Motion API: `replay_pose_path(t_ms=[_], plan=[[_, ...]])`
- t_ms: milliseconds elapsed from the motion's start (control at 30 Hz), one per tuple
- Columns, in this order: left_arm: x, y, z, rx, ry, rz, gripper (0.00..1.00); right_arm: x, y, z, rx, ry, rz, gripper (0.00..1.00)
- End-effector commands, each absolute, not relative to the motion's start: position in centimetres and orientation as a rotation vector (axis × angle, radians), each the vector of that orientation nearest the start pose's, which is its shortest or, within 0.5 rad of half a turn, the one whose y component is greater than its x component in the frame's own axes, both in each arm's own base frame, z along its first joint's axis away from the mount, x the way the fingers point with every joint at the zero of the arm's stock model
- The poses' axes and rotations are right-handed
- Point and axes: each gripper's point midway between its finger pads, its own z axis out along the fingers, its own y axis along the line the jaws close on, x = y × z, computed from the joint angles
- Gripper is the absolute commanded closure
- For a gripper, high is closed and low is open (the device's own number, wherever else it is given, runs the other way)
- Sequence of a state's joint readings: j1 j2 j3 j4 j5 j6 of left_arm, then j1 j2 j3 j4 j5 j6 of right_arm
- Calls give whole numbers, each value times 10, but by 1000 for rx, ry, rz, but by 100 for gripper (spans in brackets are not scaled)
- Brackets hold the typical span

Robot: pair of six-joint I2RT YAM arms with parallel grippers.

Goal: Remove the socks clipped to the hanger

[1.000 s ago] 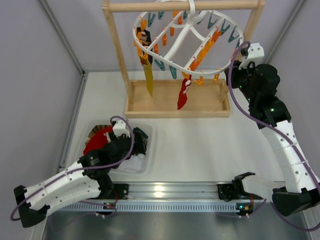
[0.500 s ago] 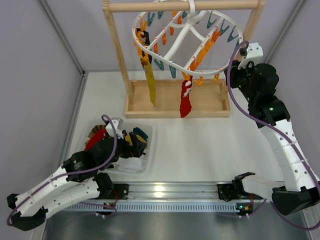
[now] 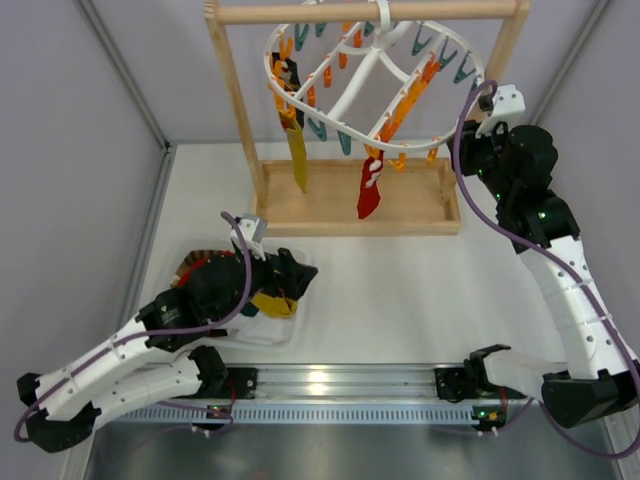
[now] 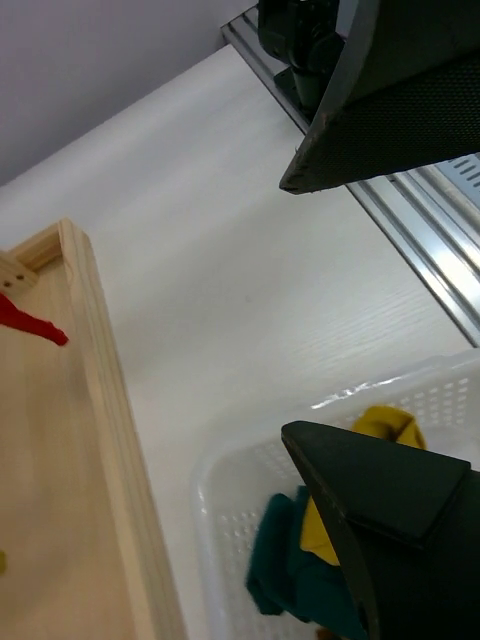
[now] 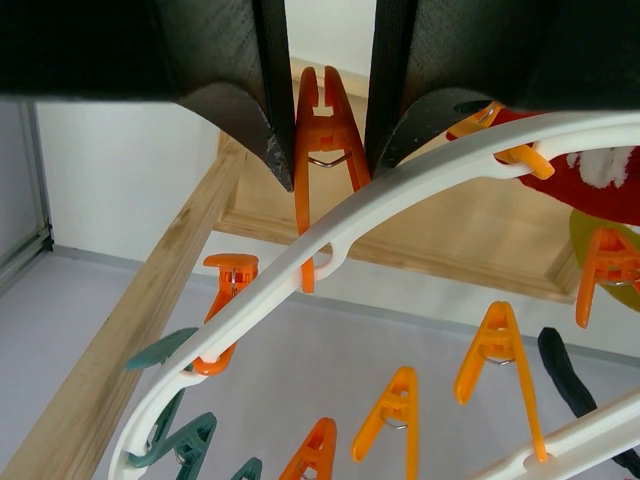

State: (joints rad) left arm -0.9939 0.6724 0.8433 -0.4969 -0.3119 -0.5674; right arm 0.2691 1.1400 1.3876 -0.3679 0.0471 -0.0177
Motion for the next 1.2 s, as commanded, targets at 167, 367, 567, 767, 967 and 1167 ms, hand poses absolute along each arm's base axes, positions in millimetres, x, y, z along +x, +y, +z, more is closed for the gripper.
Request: replay_pose_path(t_ms=[167,367,567,767,967,1167], plan=[[216,-272,315,479,1392,-744,1,358,83,396,-201,1715,160,71],[265,-294,316,509,1322,-674,1,351,79,403,-195,1714,157,32],[303,-317,302,586,1282,-611,1,338,85,401,-185,1728,218,25],[333,-342,297,635,1274,-717,1,315,90,403,-199,1714,284,20],[364,-368,277,611,1333,-738,21,276,119,424,-313,1627,490,17],[370,-373,266,524,1398,-775,80,233,143,453,-422,1500,684,15]])
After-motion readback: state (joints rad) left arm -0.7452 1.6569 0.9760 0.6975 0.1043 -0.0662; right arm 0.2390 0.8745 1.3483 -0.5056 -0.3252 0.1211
